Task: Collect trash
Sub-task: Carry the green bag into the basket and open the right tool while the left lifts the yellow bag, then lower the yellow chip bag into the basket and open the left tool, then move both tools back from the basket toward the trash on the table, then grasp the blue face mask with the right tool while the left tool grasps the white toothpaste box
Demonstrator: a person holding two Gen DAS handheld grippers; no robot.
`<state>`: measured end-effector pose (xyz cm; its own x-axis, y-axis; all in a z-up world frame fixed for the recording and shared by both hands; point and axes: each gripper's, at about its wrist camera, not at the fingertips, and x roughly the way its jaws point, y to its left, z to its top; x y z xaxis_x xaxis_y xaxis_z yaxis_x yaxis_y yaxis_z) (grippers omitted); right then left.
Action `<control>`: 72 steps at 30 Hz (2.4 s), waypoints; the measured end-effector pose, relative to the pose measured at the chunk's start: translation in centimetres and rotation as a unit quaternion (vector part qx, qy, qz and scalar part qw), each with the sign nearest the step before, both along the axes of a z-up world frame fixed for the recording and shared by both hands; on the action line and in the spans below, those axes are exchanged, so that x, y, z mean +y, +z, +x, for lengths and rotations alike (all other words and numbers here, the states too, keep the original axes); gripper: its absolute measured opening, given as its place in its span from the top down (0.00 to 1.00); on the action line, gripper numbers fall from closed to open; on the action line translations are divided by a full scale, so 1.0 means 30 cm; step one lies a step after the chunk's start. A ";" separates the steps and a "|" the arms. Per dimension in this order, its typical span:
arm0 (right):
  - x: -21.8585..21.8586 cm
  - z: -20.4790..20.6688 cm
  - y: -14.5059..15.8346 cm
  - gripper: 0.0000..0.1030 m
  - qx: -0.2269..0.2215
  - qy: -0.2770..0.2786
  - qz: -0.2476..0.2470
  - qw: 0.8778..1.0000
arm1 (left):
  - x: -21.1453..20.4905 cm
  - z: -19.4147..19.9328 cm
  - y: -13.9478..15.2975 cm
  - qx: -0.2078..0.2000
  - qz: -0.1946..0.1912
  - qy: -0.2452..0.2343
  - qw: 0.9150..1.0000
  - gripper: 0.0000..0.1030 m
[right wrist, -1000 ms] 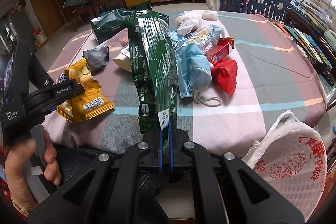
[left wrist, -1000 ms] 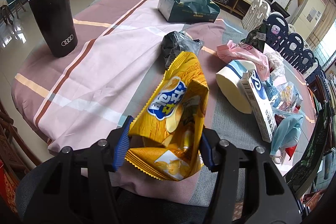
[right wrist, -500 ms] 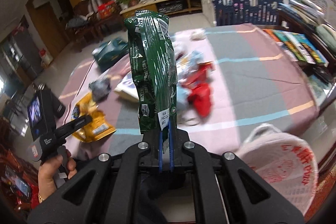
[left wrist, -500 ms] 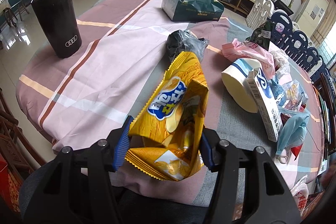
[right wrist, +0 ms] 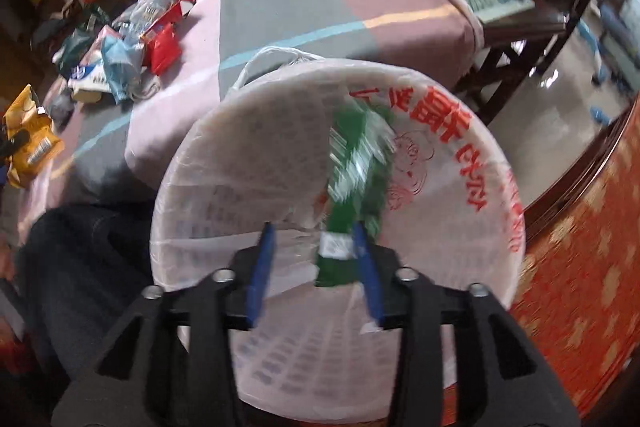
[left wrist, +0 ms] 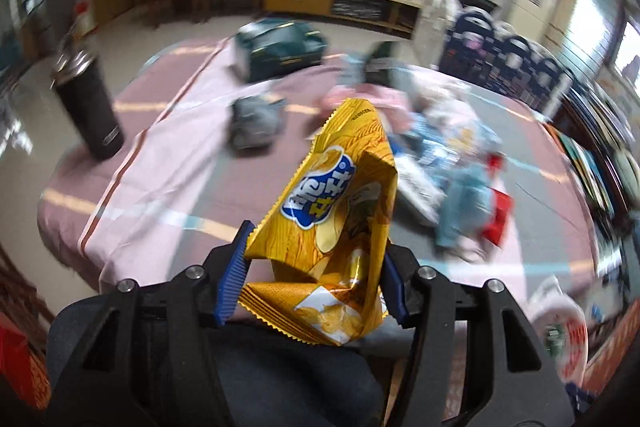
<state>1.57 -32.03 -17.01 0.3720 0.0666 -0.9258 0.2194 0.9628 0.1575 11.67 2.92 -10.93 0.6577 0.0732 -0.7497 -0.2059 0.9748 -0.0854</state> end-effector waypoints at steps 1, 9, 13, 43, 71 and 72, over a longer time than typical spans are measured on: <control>0.008 0.002 0.008 0.48 -0.007 -0.001 0.005 1.000 | -0.061 -0.016 0.024 -0.004 0.006 -0.027 1.000 0.44; -0.086 0.002 0.144 0.40 -0.095 -0.028 -0.044 0.994 | -0.454 -0.129 0.052 0.000 -0.015 -0.218 0.976 0.43; -0.215 -0.022 0.183 0.40 -0.113 -0.096 -0.055 0.987 | -0.650 -0.195 0.026 -0.007 0.013 -0.332 0.943 0.42; -0.178 0.029 0.205 0.39 -0.107 -0.094 -0.022 0.990 | -0.413 -0.176 0.212 -0.035 0.085 -0.162 0.982 0.12; 0.315 0.450 0.159 0.39 -0.102 0.054 0.043 0.992 | 0.057 -0.056 0.045 0.041 -0.001 0.040 0.998 0.28; 0.370 0.490 0.152 0.39 -0.105 0.070 0.043 0.991 | 0.075 -0.057 0.037 0.045 -0.003 0.048 0.998 0.28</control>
